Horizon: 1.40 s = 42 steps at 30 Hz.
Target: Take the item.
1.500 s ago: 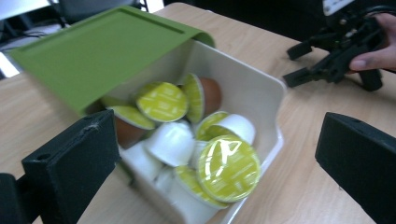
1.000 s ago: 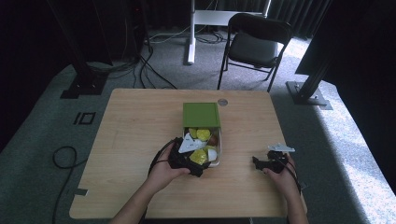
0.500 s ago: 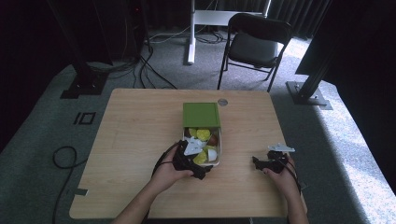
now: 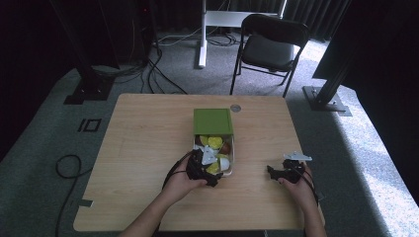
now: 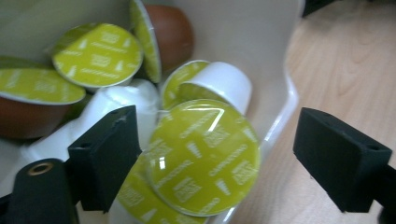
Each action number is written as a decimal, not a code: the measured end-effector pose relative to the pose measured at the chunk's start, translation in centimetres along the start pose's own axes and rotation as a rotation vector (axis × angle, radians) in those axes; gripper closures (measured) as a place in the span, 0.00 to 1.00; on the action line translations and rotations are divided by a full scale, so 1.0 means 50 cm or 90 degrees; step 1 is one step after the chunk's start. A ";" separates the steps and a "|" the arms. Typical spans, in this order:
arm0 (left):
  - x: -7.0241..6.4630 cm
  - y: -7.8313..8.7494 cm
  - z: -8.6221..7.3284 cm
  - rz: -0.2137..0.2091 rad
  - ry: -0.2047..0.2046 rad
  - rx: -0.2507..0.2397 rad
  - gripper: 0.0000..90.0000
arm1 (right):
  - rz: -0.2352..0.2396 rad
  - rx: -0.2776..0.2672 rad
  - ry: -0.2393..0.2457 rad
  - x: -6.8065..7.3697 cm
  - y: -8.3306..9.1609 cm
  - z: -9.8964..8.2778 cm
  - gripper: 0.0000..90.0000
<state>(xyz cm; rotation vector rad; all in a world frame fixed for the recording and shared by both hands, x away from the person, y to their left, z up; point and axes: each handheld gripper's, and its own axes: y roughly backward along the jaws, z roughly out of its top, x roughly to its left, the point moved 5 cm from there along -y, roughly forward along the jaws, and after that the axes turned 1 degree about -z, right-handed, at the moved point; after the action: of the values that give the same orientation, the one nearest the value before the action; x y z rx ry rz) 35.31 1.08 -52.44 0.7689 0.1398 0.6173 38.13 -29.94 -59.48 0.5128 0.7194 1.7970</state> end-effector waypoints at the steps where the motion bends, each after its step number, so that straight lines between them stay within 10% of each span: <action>1: 0.002 0.000 -0.002 0.010 -0.011 0.011 0.21 | 0.000 0.000 0.000 0.000 0.000 0.000 0.13; 11: -0.003 -0.003 -0.005 0.036 -0.044 0.066 0.29 | 0.000 -0.001 0.000 0.000 0.000 0.000 0.13; 15: 0.004 0.008 -0.001 0.021 -0.008 0.034 0.43 | 0.000 -0.001 0.000 0.000 0.000 0.000 0.13; 42: -0.007 0.051 0.039 0.020 -0.001 -0.043 0.44 | 0.000 -0.001 0.000 0.000 0.000 0.000 0.13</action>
<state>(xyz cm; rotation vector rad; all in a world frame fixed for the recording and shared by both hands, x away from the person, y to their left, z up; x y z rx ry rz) 34.49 1.09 -49.30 0.7074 0.1045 0.6474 38.14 -29.94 -59.48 0.5117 0.7186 1.7974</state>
